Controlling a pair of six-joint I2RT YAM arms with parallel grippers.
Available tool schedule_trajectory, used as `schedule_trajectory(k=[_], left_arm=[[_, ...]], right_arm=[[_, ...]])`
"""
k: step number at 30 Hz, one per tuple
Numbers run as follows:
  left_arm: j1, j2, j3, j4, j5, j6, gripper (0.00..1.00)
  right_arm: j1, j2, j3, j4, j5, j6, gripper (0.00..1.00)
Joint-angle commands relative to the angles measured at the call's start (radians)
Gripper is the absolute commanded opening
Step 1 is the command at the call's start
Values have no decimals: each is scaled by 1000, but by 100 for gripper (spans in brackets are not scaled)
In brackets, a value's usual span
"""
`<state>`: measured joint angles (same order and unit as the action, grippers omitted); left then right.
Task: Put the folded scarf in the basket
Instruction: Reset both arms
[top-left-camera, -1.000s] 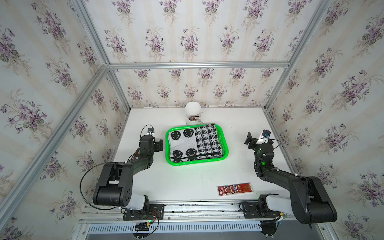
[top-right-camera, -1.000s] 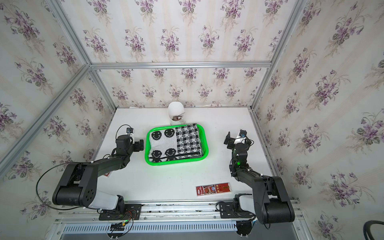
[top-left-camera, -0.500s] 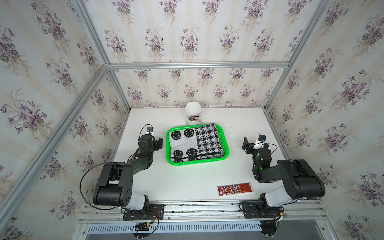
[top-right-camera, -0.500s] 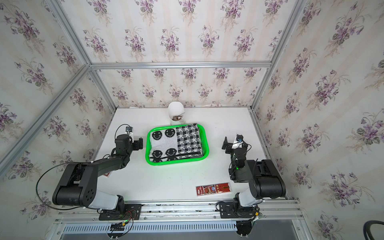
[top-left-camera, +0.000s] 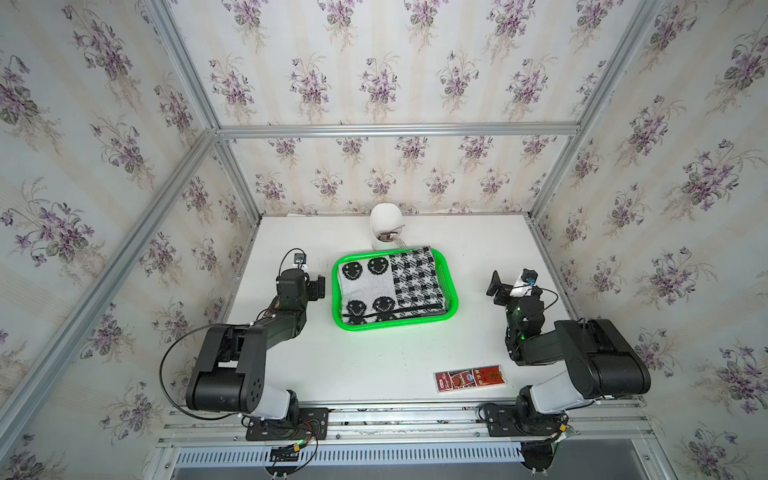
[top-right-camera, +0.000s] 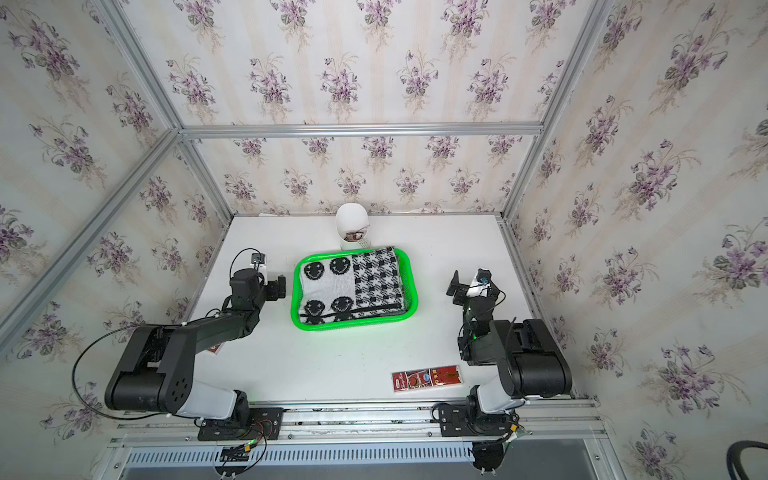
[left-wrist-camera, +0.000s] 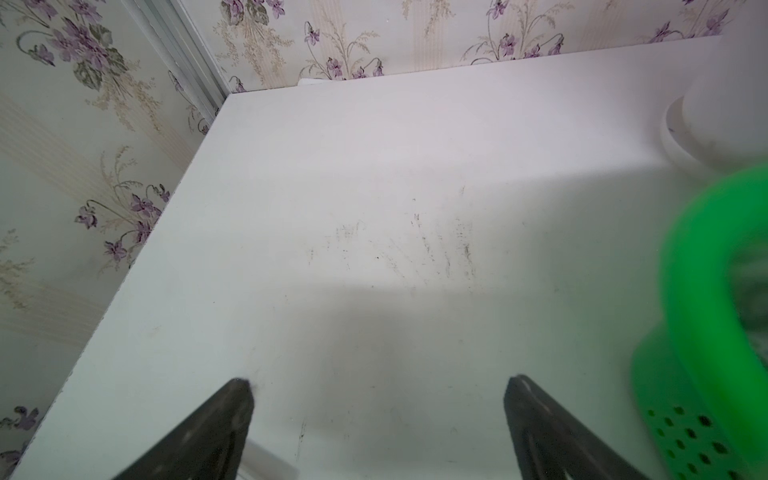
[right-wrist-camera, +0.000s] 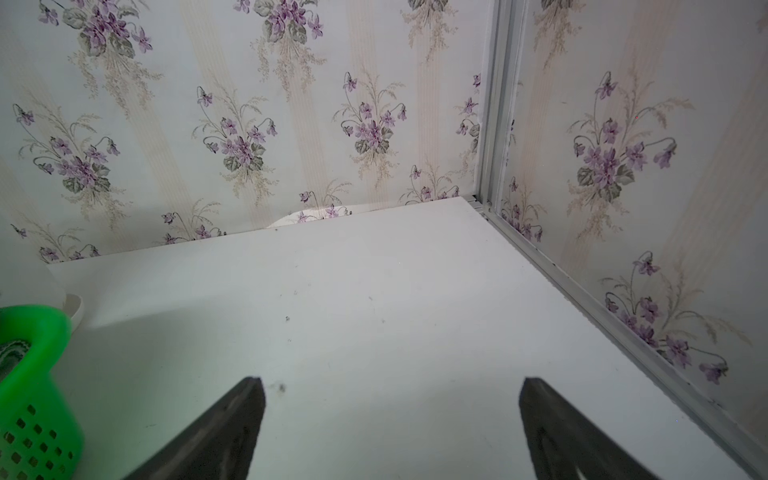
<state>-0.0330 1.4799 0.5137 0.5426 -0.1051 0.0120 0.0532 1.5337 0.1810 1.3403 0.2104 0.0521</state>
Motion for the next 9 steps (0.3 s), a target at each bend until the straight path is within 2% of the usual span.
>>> schedule_trajectory(k=[1, 9], left_arm=[[1, 1, 3, 28, -5, 11, 99], [1, 0, 6, 22, -5, 10, 99]], right_arm=[[1, 1, 5, 8, 15, 5, 100], [1, -1, 5, 8, 17, 5, 100]])
